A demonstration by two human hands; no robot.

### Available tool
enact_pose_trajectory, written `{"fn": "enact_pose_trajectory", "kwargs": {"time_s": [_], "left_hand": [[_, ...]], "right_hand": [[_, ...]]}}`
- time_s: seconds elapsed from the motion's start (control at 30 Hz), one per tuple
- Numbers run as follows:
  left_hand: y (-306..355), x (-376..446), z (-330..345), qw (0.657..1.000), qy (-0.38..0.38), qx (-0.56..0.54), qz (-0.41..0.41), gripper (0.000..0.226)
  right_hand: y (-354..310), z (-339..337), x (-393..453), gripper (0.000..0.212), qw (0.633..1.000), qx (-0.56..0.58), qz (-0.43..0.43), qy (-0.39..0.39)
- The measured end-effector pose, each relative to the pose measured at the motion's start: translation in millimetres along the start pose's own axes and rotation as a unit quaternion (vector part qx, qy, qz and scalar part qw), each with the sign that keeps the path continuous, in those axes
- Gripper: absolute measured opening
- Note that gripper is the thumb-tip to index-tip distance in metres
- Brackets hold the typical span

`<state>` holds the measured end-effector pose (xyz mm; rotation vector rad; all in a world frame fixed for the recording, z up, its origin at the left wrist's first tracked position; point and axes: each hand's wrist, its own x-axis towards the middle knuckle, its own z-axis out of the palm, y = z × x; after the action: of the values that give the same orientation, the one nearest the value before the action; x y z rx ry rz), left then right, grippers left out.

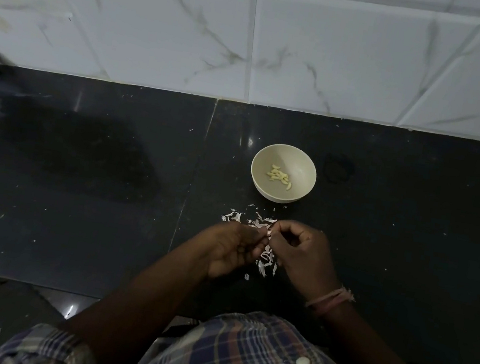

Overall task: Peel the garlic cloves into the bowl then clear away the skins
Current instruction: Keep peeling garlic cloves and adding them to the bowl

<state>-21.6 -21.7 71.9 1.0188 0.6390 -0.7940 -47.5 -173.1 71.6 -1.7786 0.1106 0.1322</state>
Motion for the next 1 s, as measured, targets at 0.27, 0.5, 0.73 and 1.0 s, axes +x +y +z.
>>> {"fn": "enact_pose_trajectory", "kwargs": {"time_s": [0.27, 0.5, 0.73, 1.0], "left_hand": [[-13.5, 0.2, 8.3, 0.987, 0.013, 0.000, 0.160, 0.012], [-22.2, -9.2, 9.3, 0.917, 0.055, 0.214, 0.333, 0.014], [-20.3, -9.1, 8.4, 0.966, 0.001, 0.090, 0.244, 0.014], [-16.6, 0.4, 7.7, 0.989, -0.010, -0.142, 0.042, 0.013]], "right_hand": [[5.6, 8.6, 2.2, 0.017, 0.988, 0.097, 0.096, 0.069], [5.8, 9.6, 5.5, 0.021, 0.977, 0.139, 0.138, 0.081], [10.9, 4.5, 5.0, 0.019, 0.984, 0.112, 0.136, 0.033], [11.1, 9.5, 7.9, 0.022, 0.971, 0.180, 0.157, 0.014]]}}
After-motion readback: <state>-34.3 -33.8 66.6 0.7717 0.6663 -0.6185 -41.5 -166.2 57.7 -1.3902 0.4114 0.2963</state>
